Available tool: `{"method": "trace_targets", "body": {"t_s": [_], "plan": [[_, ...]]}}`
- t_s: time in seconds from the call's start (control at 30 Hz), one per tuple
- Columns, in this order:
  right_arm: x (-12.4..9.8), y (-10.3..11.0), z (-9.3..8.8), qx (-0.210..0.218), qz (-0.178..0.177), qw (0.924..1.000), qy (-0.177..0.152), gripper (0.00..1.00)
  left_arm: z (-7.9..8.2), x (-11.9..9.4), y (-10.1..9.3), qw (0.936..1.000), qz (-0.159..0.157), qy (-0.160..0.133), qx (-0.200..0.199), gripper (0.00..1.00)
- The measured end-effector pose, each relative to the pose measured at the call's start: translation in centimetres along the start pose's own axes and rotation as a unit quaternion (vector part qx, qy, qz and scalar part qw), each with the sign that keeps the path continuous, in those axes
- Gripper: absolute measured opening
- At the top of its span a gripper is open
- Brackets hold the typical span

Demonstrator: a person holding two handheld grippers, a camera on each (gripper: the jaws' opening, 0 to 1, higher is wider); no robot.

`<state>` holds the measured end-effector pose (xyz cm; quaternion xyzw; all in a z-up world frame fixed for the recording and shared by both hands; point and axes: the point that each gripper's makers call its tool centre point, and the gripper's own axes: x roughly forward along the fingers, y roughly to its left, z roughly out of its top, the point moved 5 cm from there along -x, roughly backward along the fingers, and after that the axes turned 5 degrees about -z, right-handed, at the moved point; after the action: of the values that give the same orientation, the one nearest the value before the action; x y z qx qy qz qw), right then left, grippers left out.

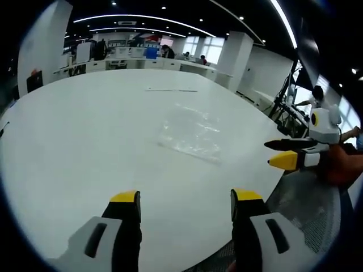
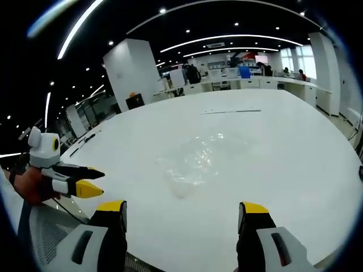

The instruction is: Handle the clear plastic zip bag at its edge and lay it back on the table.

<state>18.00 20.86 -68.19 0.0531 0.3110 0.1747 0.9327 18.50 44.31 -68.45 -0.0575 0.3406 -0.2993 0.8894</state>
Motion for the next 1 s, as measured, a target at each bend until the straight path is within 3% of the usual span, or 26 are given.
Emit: {"method": "trace_targets", "body": {"t_s": [0.53,0.87,1.0], "plan": [[-0.1,0.3,0.2,-0.003,0.004,1.0000,0.000,0.80,0.4,0.3,-0.3,1.0000,-0.009,0.001,-0.001,0.63],[0.1,0.1,-0.1,-0.002,0.005,1.0000,0.003,0.80,2.9,3.1,0.8,0.9997,-0.015,-0.011,-0.014,0.61],[0.2,0.2,-0.1,-0.001,0.006,1.0000,0.006,0.80,3.9,4.5,2.5,0.9994,-0.012,-0.014,-0.030,0.60]]}}
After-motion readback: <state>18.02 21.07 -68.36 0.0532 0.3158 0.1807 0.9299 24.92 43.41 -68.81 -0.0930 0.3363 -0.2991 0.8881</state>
